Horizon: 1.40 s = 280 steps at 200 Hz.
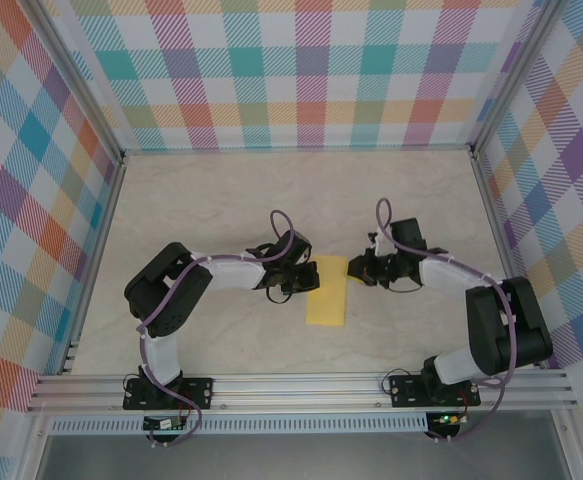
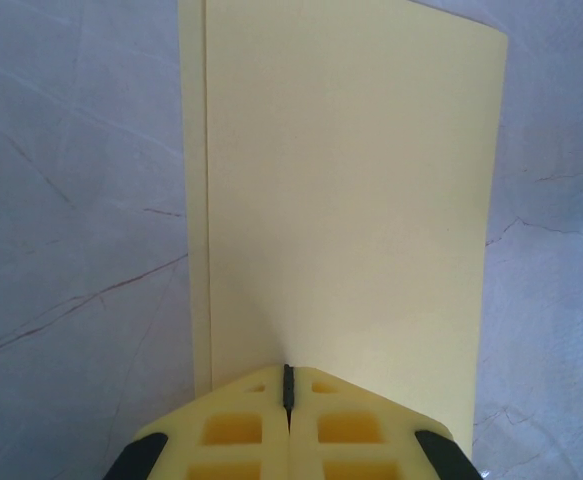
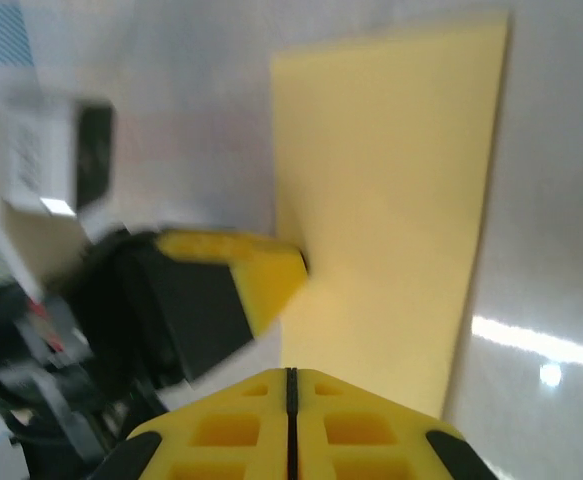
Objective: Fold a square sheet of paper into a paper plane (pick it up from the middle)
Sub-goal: Fold the square sheet of paper in half at the center of the table.
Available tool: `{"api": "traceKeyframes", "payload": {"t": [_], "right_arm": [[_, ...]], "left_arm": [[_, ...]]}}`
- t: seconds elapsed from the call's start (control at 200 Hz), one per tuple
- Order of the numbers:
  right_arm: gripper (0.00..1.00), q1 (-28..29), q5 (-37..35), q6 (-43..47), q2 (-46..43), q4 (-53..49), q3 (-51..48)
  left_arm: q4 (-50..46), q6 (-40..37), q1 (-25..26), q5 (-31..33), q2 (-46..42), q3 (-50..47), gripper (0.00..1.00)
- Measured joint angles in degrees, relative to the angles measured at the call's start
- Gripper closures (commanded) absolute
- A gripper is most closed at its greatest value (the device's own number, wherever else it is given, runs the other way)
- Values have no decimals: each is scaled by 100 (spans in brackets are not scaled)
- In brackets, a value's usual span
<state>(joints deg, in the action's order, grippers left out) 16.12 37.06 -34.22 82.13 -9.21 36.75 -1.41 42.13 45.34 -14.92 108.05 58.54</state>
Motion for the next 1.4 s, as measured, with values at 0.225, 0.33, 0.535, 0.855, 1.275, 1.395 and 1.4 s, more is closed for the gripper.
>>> {"api": "traceKeyframes", "payload": {"t": [0.225, 0.33, 0.535, 0.855, 1.275, 1.395, 1.4], "right_arm": [[91, 658, -17, -319, -540, 223, -793], [91, 782, -9, -354, -540, 308, -833], [92, 920, 96, -378, -37, 535, -833], [91, 981, -17, -352, 417, 717, -999], [90, 1069, -96, -326, -520, 664, -1279], [90, 1088, -103, -302, -535, 656, -1322], [90, 1091, -103, -299, -531, 654, -1329]], "left_arm": [[-2, -2, 0, 0, 0, 0, 100], [-2, -2, 0, -2, 0, 2, 100], [-11, -20, 0, 0, 0, 7, 100], [-13, -22, 0, 2, 0, 9, 100], [-17, -24, 0, 0, 0, 13, 100], [-17, -22, 0, 0, 0, 13, 100], [-17, -22, 0, 0, 0, 13, 100]]}}
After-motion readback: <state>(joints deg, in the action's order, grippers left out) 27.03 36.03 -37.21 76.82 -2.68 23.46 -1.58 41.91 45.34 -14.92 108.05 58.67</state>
